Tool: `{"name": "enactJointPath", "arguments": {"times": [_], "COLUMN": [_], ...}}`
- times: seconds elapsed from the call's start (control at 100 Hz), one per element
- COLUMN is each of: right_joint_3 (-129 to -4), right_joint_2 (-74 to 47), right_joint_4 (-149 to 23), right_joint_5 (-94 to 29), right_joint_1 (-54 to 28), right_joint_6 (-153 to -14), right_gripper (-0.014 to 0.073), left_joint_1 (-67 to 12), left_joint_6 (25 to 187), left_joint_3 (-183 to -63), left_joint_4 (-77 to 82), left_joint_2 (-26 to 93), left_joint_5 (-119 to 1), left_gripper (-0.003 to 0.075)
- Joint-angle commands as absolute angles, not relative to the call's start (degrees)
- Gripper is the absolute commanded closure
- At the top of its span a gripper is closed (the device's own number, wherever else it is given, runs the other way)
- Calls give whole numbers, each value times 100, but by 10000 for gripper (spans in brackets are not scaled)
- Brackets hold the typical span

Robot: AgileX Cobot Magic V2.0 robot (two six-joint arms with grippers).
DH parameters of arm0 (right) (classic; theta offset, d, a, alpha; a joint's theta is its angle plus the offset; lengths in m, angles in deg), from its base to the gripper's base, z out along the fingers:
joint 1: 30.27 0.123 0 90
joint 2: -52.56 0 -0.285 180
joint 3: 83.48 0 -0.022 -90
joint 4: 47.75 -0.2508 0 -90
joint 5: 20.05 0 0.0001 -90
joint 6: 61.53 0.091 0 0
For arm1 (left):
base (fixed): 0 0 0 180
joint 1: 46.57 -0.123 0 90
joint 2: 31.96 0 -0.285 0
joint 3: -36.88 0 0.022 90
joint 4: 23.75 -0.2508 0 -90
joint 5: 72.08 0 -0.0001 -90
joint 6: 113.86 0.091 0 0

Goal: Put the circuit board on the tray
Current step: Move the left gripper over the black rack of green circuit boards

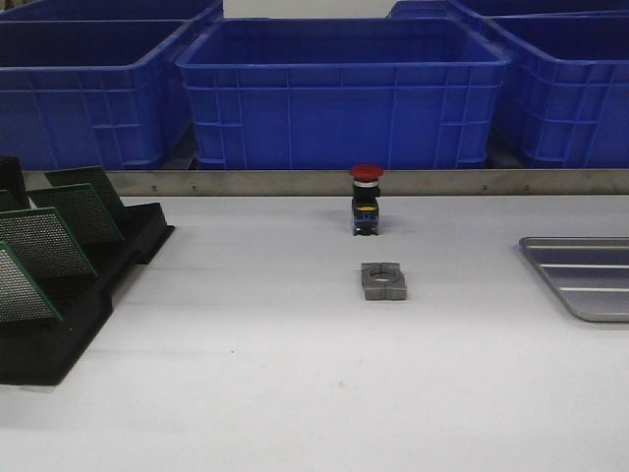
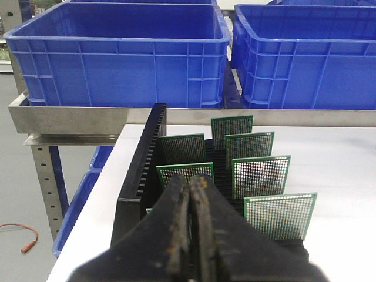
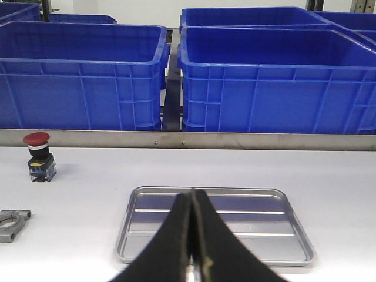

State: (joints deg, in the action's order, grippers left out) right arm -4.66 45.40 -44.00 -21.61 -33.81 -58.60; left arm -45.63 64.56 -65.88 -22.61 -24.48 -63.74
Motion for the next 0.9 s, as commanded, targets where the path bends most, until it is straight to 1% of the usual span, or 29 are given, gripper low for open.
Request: {"name": "enactJointPath", "arguments": {"times": [0.0, 0.13, 0.28, 0.38, 0.57, 0.63, 0.74, 0.89], "right_joint_3": [-541, -541, -541, -541, -541, -541, -541, -541], "right_joint_2": [4687, 4687, 4687, 4687, 4687, 4687, 4687, 4687], "right_joint_4": [-4409, -4409, -4409, -4409, -4409, -4409, -4409, -4409], "right_joint_5": [-1755, -1755, -1755, -1755, -1755, -1755, -1755, -1755], "right_joint_1": [-3380, -3380, -3380, -3380, -3380, -3380, -3380, -3380], "right_joint_6": [-5893, -5893, -5893, -5893, -5893, -5893, -5893, -5893], "right_gripper": [657, 657, 657, 657, 657, 657, 657, 657], "left_joint_1": [-4524, -4524, -4524, -4524, -4524, -4524, -4524, -4524], "left_joint_6": [6423, 6423, 6423, 6423, 6423, 6423, 6423, 6423], "left_joint_3": [-6315, -6315, -6355, -6661, -7566, -7854, -8479, -9229], "left_joint_4": [-2265, -2255, -2136, -2136, -2136, -2136, -2136, -2148], "left_joint_2": [-2618, -2618, -2618, -2618, -2464, -2314, -1797, -823], "left_joint_5": [-6821, -6914, -7578, -7497, -6929, -6587, -5741, -4904], "left_gripper": [741, 741, 741, 741, 741, 741, 741, 741]}}
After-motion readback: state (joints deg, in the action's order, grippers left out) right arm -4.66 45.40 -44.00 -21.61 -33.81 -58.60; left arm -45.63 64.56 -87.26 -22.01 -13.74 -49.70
